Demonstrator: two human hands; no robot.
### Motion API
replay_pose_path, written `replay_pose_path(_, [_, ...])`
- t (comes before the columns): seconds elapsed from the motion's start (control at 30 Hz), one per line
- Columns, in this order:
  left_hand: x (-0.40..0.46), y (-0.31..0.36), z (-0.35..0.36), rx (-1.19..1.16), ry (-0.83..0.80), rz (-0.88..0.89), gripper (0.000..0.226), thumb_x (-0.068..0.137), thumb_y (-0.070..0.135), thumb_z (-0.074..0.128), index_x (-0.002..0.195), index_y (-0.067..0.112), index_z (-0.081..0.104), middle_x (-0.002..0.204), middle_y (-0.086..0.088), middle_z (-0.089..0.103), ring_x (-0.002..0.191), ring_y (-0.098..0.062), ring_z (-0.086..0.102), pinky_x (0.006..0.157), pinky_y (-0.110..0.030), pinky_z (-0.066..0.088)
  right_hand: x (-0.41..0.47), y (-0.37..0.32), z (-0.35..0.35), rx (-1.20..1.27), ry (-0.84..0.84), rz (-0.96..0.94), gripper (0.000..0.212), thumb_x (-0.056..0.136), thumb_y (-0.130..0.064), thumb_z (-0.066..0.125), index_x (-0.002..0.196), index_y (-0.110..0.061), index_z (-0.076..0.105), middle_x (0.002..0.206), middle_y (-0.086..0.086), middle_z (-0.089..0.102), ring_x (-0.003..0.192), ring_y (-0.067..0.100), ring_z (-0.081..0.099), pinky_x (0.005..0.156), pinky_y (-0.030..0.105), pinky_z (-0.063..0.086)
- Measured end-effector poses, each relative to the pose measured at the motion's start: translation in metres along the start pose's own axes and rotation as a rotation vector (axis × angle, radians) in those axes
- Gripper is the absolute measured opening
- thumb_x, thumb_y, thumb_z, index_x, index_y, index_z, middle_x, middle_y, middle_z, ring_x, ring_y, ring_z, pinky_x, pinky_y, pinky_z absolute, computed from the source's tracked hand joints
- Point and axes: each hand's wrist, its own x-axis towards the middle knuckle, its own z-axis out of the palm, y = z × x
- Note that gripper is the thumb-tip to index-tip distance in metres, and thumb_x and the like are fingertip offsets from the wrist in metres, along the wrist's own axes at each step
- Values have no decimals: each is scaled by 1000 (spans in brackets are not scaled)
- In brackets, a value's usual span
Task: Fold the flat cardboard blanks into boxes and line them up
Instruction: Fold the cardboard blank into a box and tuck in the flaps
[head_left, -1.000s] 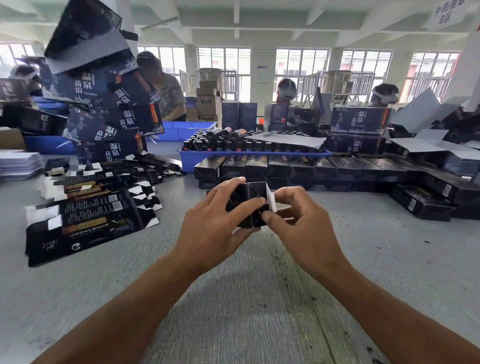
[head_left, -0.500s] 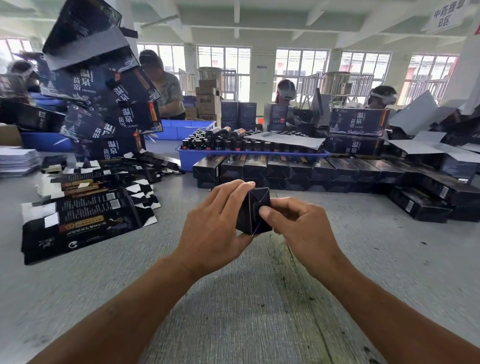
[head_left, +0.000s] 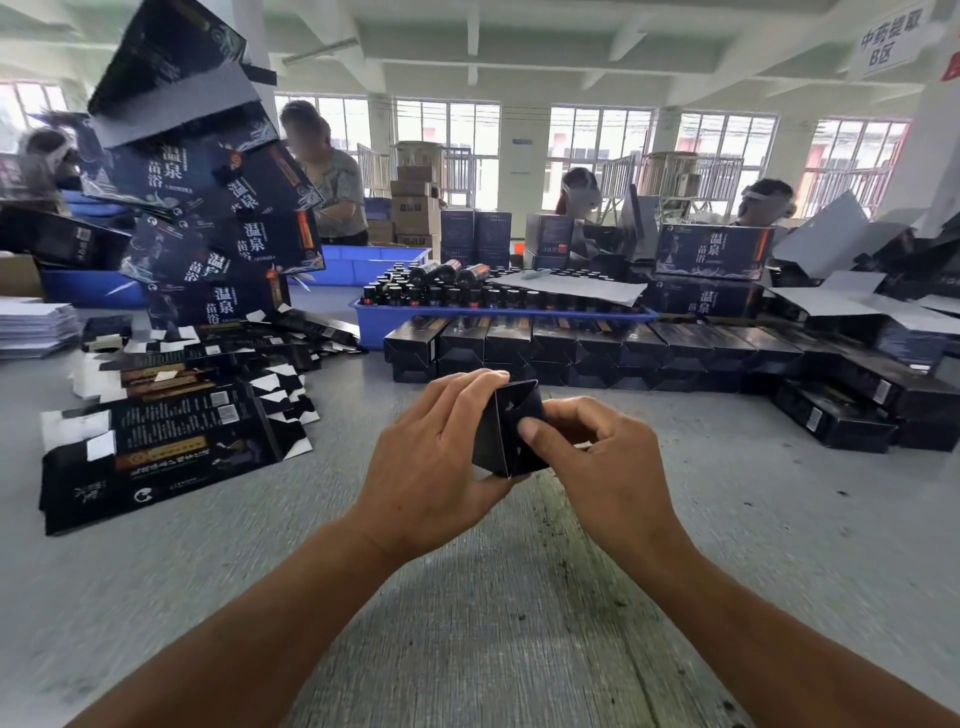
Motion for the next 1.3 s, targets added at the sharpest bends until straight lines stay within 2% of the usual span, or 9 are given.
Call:
replay_pose_path(0.27, [0,-3,-1,16,26,14,81,82,61,60,142,10,43,137,-7,58,125,-24,54,97,-35,51,1,-3,-3,27,-86,-16,23,90,-41,71,112,-36,68,96,-24,71,92,-6,67,75,11,53])
replay_pose_path(0.4, [-1,-7,4,56,46,99,74,82,42,68,143,11,41,141,-7,56,131,-27,51,98,-44,52,-3,-5,1,-26,-158,-19,75,73,-70,67,140,-46,44,107,-32,61,102,-11,61,73,9,52])
replay_pose_path(0.5, [-3,-9,7,37,32,101,77,80,36,72,145,10,42,143,-6,54,133,-27,49,98,-46,51,-4,-6,2,-79,-187,-16,86,68,-78,64,143,-57,26,115,-35,52,106,-7,59,77,10,51])
replay_pose_path(0.67, [-2,-5,8,37,39,115,81,87,42,64,154,12,29,156,-7,40,144,-24,39,113,-42,40,-2,-6,4,-32,-123,-36,60,80,-54,64,136,-54,41,110,-29,60,101,-10,60,74,7,51])
replay_pose_path(0.87, [-1,-4,6,44,124,-110,79,89,31,70,155,11,30,160,-14,30,145,-30,33,113,-42,31,12,2,-7,344,70,272,38,75,-17,77,102,-31,55,101,-3,68,85,11,68,70,28,58])
replay_pose_path(0.93, [0,-6,4,-123,110,-293,72,95,43,59,156,18,29,158,-6,34,142,-18,36,108,-38,36,15,7,-10,407,50,343,35,78,-5,75,101,-22,54,102,4,68,85,16,67,74,34,59])
replay_pose_path(1.03, [4,-9,1,-643,77,-607,64,94,64,49,149,36,33,140,6,54,124,1,53,102,-32,46,15,14,-7,486,-76,415,31,78,-1,74,92,-19,53,93,2,71,82,16,69,76,36,59])
replay_pose_path(1.13, [9,-16,1,-953,165,-747,47,94,52,54,138,45,40,118,4,72,109,-4,66,98,-35,53,12,16,-3,455,-215,418,31,70,-9,78,86,-18,53,83,-4,72,79,13,68,75,34,57])
replay_pose_path(1.3, [12,-24,-3,-1039,244,-720,42,101,25,60,139,39,45,110,-2,75,102,-16,72,80,-30,60,8,11,-2,288,-328,378,31,68,-20,82,86,-17,57,83,-2,71,81,15,67,82,40,56])
